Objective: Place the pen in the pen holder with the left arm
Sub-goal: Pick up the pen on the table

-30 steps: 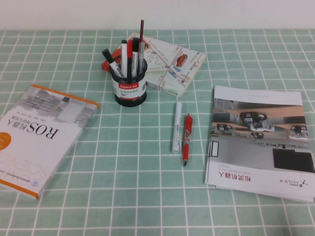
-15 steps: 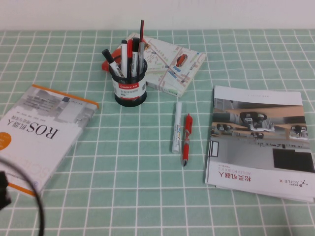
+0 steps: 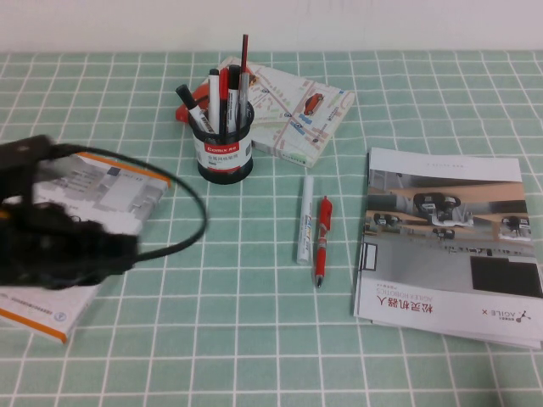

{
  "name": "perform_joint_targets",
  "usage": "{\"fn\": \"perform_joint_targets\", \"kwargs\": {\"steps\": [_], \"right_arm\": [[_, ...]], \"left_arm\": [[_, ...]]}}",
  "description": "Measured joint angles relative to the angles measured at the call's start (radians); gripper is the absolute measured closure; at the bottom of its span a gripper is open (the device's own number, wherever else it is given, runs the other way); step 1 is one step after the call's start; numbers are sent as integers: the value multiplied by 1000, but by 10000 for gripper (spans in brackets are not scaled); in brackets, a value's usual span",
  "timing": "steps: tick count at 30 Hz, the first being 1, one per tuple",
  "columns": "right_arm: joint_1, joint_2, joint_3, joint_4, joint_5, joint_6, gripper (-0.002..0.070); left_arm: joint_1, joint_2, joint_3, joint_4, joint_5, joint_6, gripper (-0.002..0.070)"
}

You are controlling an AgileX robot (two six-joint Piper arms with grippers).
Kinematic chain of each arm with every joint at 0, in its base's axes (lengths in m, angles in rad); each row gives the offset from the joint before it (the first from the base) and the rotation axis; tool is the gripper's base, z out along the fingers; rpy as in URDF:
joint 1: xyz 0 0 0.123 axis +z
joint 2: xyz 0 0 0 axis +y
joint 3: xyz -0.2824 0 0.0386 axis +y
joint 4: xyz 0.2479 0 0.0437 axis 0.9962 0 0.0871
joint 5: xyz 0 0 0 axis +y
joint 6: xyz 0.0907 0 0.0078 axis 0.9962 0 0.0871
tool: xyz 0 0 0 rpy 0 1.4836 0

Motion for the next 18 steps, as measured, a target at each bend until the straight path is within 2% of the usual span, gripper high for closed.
{"fn": "perform_joint_targets", "kwargs": {"steps": [6,11,18], "right_arm": [[0,0,0,0,0,0,696],[0,0,0,0,0,0,696],[0,0,0,0,0,0,696]], "left_arm": [[-188,246,-158,9,-45,-20,677],[-343,473,-388,132,-23,-109,677],[-427,747,-707,295,77,-210,677]]}}
